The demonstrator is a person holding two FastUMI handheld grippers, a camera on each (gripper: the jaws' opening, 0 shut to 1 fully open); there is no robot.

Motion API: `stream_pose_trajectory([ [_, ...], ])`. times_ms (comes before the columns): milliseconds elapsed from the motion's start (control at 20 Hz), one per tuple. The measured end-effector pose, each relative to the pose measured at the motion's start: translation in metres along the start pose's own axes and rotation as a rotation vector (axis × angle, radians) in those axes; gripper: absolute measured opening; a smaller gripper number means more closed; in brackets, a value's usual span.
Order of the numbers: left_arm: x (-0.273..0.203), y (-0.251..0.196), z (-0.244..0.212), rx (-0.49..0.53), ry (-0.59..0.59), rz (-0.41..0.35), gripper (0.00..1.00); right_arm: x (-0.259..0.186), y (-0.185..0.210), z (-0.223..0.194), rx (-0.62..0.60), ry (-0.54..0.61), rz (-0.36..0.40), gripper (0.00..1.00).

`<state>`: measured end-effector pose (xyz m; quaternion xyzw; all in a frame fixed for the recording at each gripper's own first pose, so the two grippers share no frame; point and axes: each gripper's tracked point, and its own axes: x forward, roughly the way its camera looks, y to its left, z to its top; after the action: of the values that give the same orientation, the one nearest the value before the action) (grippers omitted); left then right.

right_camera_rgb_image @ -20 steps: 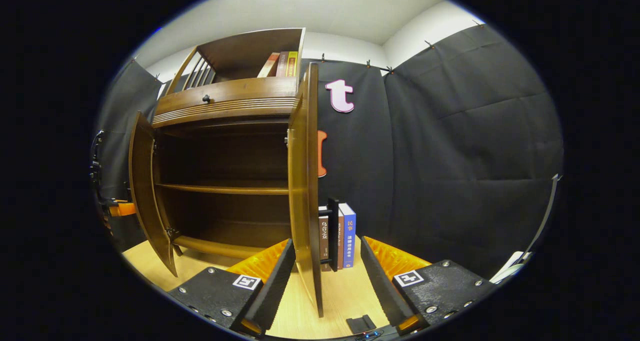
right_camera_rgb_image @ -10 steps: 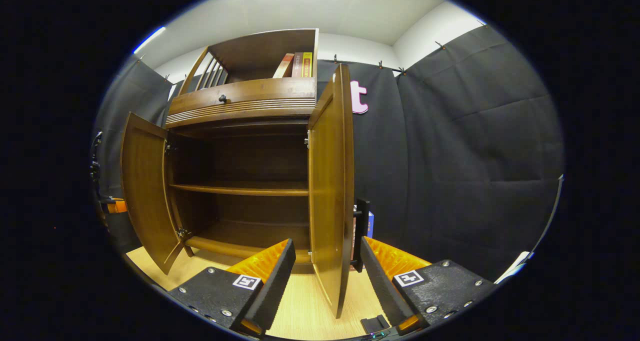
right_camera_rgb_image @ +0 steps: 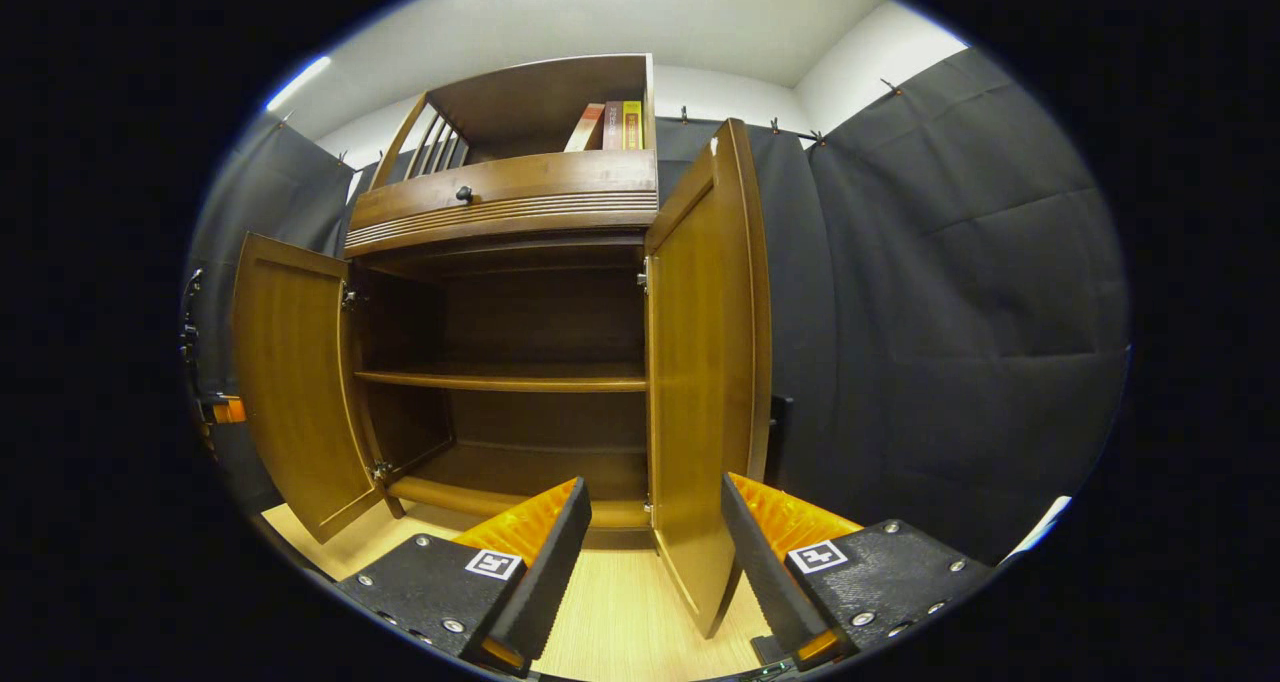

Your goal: Open the right door of the double-door shoe cabinet with the right hand, and open the left door with the left hand.

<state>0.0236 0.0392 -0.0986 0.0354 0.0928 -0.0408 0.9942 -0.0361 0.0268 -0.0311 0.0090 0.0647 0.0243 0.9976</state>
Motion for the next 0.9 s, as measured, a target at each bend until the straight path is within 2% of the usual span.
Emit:
stream_pose_trajectory([
  [150, -0.002, 0.016, 0.001, -0.017, -0.001, 0.018, 0.07, 0.001, 0.006, 0.000, -0.003, 0.002, 0.009, 0.82],
  [400, -0.014, 0.040, -0.001, -0.023, -0.001, 0.060, 0.08, 0.003, 0.014, 0.004, -0.006, 0.002, 0.026, 0.82],
  [600, -0.028, 0.043, 0.002, -0.025, -0.009, 0.070, 0.07, 0.005, 0.018, 0.003, -0.005, -0.001, 0.039, 0.82],
  [750, -0.039, 0.030, 0.007, -0.037, -0.011, 0.067, 0.07, 0.003, 0.015, 0.003, -0.010, 0.000, 0.038, 0.82],
  [800, -0.041, 0.025, 0.009, -0.043, -0.008, 0.066, 0.11, 0.002, 0.014, 0.003, -0.009, -0.002, 0.037, 0.82],
  [900, -0.048, 0.017, 0.013, -0.044, 0.003, 0.069, 0.07, 0.001, 0.011, 0.006, -0.001, -0.008, 0.034, 0.82],
])
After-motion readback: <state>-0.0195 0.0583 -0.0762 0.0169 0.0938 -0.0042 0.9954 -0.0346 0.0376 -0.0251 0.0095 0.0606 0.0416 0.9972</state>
